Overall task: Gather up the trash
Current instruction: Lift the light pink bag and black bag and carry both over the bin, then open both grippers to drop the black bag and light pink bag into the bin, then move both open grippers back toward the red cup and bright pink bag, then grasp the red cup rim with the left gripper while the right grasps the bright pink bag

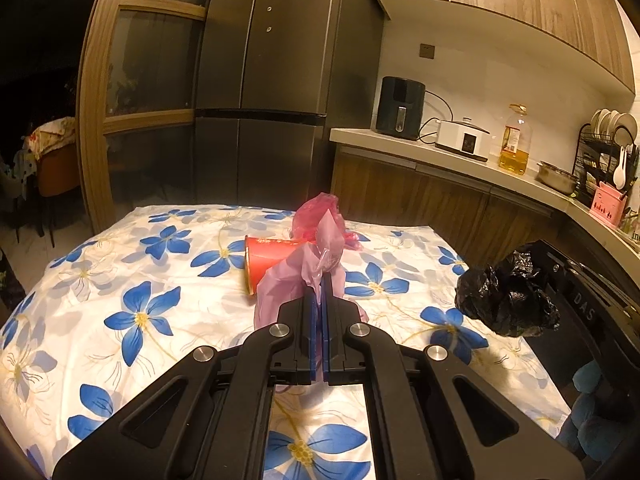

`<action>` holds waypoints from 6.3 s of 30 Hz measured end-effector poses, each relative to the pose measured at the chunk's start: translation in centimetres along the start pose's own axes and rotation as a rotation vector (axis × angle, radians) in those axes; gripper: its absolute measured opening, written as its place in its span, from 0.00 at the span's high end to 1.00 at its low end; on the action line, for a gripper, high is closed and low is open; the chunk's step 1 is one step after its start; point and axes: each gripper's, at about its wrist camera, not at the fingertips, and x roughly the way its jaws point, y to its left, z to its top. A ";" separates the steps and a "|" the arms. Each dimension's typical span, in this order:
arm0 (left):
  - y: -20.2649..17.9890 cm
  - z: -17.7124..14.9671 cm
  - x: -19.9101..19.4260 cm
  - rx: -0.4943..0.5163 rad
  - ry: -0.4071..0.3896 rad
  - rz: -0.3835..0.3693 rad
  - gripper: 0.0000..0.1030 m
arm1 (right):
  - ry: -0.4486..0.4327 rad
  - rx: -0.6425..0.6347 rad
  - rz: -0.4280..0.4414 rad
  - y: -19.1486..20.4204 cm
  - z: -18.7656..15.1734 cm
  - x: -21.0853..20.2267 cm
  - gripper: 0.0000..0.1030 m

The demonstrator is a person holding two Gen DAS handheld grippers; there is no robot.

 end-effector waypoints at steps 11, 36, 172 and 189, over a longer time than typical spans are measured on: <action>-3.9 1.5 -0.2 0.041 -0.032 -0.062 0.99 | -0.035 0.022 -0.042 -2.9 0.8 -2.0 1.00; -20.5 3.5 0.0 0.186 -0.094 -0.380 0.99 | -0.137 0.115 -0.303 -16.5 3.2 -6.0 1.00; 7.0 1.5 10.8 -0.054 0.024 -0.031 0.27 | -0.009 0.052 0.031 5.2 -0.4 9.0 0.13; 7.5 0.9 14.0 -0.091 0.144 -0.113 0.61 | 0.008 0.004 0.049 7.8 -0.2 13.2 0.13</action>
